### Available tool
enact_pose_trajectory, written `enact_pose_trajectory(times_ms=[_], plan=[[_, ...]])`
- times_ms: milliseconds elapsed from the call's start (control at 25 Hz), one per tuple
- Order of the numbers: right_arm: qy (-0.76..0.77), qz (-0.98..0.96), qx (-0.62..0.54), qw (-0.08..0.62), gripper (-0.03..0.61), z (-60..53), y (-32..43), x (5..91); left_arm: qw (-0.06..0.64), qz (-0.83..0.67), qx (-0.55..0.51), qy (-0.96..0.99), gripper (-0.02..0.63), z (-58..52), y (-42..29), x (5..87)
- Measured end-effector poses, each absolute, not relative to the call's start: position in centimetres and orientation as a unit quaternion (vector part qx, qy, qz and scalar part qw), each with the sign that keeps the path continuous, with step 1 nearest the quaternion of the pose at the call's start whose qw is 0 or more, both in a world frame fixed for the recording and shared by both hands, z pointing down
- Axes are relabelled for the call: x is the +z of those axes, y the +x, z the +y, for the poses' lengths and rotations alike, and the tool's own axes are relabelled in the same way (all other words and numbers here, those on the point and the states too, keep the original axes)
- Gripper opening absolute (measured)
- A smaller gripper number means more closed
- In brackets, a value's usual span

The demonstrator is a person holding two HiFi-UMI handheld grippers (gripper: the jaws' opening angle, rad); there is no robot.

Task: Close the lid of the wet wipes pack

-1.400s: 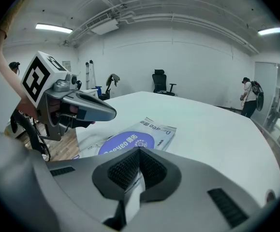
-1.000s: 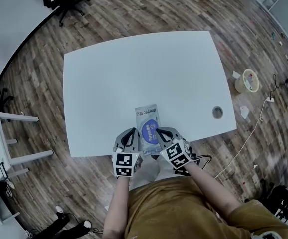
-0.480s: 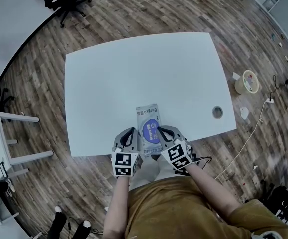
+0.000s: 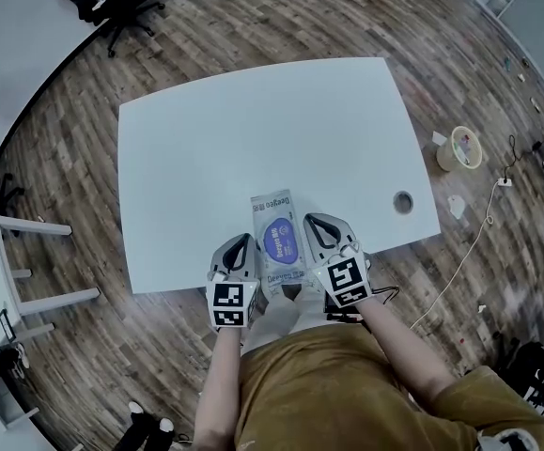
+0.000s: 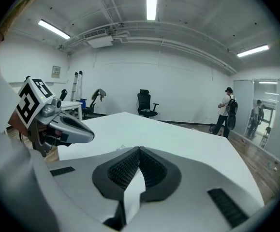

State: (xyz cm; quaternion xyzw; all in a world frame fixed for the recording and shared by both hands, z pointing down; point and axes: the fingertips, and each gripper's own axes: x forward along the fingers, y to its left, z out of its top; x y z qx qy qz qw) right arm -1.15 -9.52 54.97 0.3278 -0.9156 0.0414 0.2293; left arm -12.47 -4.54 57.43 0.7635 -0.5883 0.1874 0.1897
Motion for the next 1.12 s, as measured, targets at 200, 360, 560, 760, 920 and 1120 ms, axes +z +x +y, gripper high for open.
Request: enact_pose_trajectory(times_ms=[200,360,560,760,920,1120], plan=[[0.348,-0.914,0.036,0.207,0.006,-10.6,-0.5,52.9,0.178,-0.592,0.18,0.765,-0.005,-5.0,-12.5,56.2],[0.358,-0.913,0.03,0.192,0.006,-10.6,-0.2,51.7,0.17,-0.594,0.175,0.766,-0.005,-5.0,-12.7,55.3],[0.367,-0.916,0.015,0.165,0.006,-10.4,0.0,49.8,0.148,-0.601,0.164,0.768,-0.005,-5.5,-13.4,53.1],[0.387,-0.912,0.003,0.134,0.006,-10.7,0.2,47.2,0.121,-0.611,0.148,0.768,-0.005,-6.1,-13.9,50.3],[0.395,-0.913,-0.015,0.1,0.006,-10.8,0.4,44.4,0.106,-0.615,0.132,0.77,-0.005,-6.1,-13.9,47.9],[0.412,-0.909,-0.023,0.058,0.006,-11.1,1.0,41.0,0.079,-0.618,0.11,0.775,-0.005,-6.3,-13.7,44.7]])
